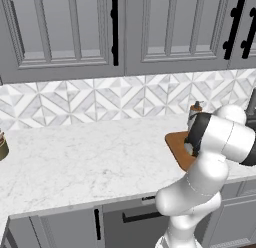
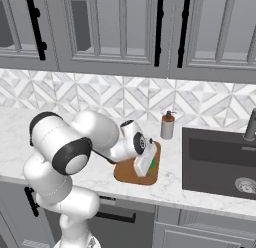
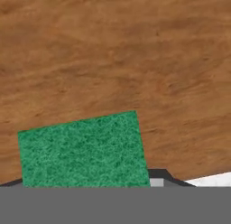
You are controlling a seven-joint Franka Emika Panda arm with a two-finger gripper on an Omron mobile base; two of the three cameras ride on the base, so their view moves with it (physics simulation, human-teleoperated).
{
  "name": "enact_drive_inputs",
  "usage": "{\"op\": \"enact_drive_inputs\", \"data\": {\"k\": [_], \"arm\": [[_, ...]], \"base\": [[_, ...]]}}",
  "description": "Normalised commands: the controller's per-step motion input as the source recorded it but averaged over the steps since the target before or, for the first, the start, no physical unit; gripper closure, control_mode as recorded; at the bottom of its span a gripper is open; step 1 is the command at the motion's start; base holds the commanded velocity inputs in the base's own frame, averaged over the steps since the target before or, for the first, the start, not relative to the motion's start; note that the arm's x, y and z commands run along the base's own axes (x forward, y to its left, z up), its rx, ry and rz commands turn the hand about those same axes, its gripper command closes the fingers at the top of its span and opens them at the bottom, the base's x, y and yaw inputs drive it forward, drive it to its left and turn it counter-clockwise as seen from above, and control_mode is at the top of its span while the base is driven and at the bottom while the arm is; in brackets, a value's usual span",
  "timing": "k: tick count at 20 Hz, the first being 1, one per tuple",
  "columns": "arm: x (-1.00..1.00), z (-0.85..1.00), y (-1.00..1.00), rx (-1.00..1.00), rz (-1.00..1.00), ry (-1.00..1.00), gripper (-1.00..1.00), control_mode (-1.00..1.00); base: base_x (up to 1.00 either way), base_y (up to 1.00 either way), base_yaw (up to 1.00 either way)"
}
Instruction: Pick up the sponge from the counter and clean the cutting board by briefly scrubbing or pressing down on the cutting board. Once finished, release the sponge.
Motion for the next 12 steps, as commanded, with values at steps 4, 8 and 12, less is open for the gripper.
{"op": "enact_drive_inputs", "data": {"k": [4, 8, 12], "arm": [[0.02, -0.52, 0.97, 0.00, -0.16, 0.00, 1.00, -1.00], [0.00, -0.55, 1.00, 0.00, -0.14, -0.01, 1.00, -1.00], [0.00, -0.72, 1.00, 0.00, -0.15, 0.00, 1.00, -1.00]], "base": [[0.00, 0.00, 0.00], [0.00, 0.00, 0.00], [0.00, 0.00, 0.00]]}}
